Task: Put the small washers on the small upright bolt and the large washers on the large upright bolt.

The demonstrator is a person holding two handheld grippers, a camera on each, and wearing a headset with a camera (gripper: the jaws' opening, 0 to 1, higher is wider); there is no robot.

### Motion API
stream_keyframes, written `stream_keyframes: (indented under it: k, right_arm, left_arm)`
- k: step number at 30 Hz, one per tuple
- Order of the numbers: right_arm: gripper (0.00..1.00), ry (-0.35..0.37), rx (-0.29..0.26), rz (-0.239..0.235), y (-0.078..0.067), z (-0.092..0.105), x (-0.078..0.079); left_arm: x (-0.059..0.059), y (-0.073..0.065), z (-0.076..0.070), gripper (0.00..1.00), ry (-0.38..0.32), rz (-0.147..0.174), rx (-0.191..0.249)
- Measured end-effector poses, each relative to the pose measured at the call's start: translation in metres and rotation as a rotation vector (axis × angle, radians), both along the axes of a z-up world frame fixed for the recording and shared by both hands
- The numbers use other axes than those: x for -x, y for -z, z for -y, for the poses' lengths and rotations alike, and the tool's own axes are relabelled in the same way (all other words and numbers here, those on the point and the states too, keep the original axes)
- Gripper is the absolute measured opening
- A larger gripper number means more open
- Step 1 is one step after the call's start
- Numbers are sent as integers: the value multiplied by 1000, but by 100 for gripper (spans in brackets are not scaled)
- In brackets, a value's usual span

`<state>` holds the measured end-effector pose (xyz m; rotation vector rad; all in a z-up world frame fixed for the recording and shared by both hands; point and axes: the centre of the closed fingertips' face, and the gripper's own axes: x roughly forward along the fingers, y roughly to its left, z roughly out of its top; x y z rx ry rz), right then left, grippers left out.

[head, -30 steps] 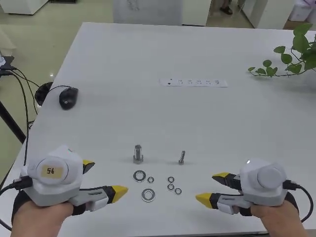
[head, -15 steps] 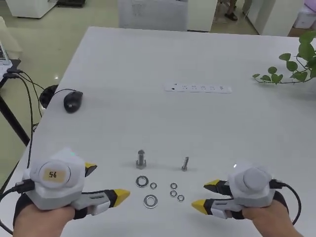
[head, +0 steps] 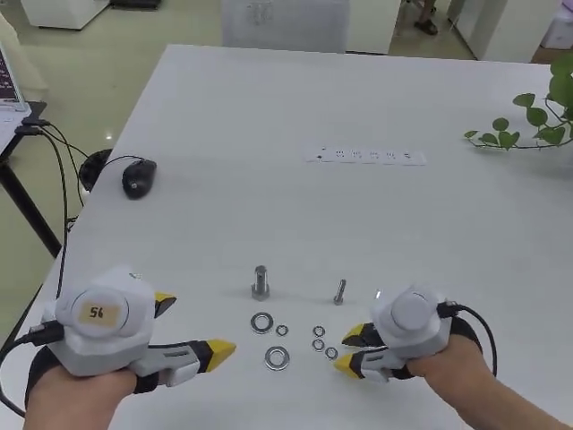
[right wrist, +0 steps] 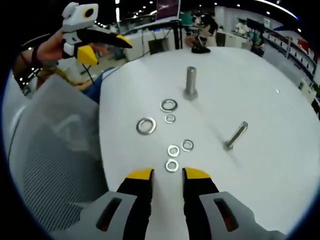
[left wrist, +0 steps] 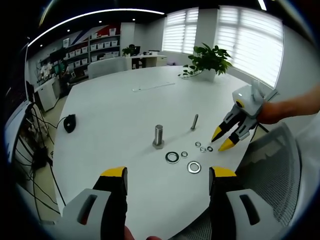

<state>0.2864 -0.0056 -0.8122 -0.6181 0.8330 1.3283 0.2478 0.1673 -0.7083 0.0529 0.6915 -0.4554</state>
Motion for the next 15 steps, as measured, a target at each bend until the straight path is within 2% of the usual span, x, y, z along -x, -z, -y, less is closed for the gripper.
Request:
stream_keyframes:
  k: [5,9,15]
  right_arm:
    - [22,-100,82,33,10,-1,-2]
    - [22,-191,103,61,11,-8,-2]
    - [20,-306,158,67,12,-7,-2]
  left_arm:
    - [-1,-1,0,66,0,2,-2]
    - [-1,-2,0,66,0,5,-3]
    - [0,-1,1,66,-1,3,-6]
